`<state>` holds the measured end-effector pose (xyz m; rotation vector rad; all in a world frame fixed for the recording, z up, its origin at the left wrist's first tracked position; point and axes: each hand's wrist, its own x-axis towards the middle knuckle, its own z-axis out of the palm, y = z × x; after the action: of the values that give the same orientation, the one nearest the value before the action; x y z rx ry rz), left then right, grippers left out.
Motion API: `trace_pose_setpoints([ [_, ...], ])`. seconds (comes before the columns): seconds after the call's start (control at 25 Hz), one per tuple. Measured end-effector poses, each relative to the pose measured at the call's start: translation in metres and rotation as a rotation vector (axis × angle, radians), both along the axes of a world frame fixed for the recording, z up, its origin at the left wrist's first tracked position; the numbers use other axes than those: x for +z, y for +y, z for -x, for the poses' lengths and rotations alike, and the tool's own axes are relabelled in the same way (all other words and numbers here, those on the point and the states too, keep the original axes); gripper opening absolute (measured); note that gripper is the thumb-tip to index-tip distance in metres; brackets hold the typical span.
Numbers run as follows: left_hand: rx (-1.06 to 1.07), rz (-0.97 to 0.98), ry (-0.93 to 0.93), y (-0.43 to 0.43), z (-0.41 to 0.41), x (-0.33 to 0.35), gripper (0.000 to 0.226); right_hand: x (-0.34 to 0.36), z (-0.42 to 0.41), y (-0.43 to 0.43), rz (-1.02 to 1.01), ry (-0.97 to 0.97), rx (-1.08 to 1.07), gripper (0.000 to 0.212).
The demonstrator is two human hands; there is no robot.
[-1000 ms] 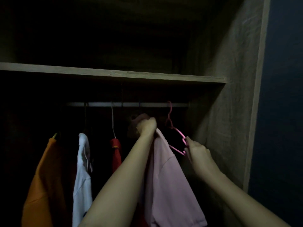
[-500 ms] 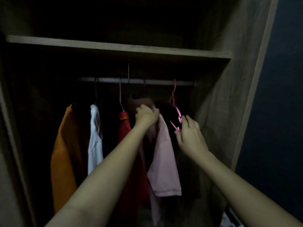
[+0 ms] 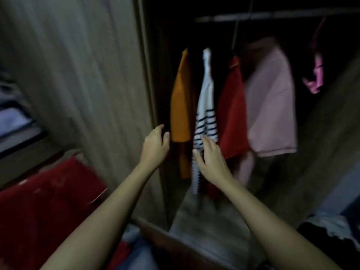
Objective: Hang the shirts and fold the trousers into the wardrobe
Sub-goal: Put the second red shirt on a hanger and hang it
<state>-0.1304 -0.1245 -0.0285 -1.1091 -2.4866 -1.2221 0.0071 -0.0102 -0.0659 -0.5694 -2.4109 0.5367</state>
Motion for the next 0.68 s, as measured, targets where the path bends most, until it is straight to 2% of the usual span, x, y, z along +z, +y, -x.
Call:
trace_pose_setpoints([
  [0.2, 0.248, 0.244, -0.068, -0.166, 0.046, -0.063, 0.044, -0.052, 0.061, -0.128, 0.316, 0.049, 0.271, 0.057],
  [0.32, 0.399, 0.311, -0.087, -0.25, 0.077, -0.079, 0.047, -0.08, 0.097, -0.2, 0.421, -0.05, 0.412, 0.065],
  [0.48, 0.549, 0.371, -0.112, -0.331, 0.133, -0.087, 0.048, -0.097, 0.181, -0.269, 0.407, -0.131, 0.584, 0.078],
  [0.6, 0.622, 0.45, -0.146, -0.38, 0.197, -0.099, 0.048, -0.099, 0.26, -0.309, 0.291, -0.158, 0.624, 0.074],
  [0.68, 0.637, 0.514, -0.188, -0.402, 0.239, -0.104, 0.05, -0.101, 0.309, -0.329, 0.194, -0.208, 0.662, 0.063],
])
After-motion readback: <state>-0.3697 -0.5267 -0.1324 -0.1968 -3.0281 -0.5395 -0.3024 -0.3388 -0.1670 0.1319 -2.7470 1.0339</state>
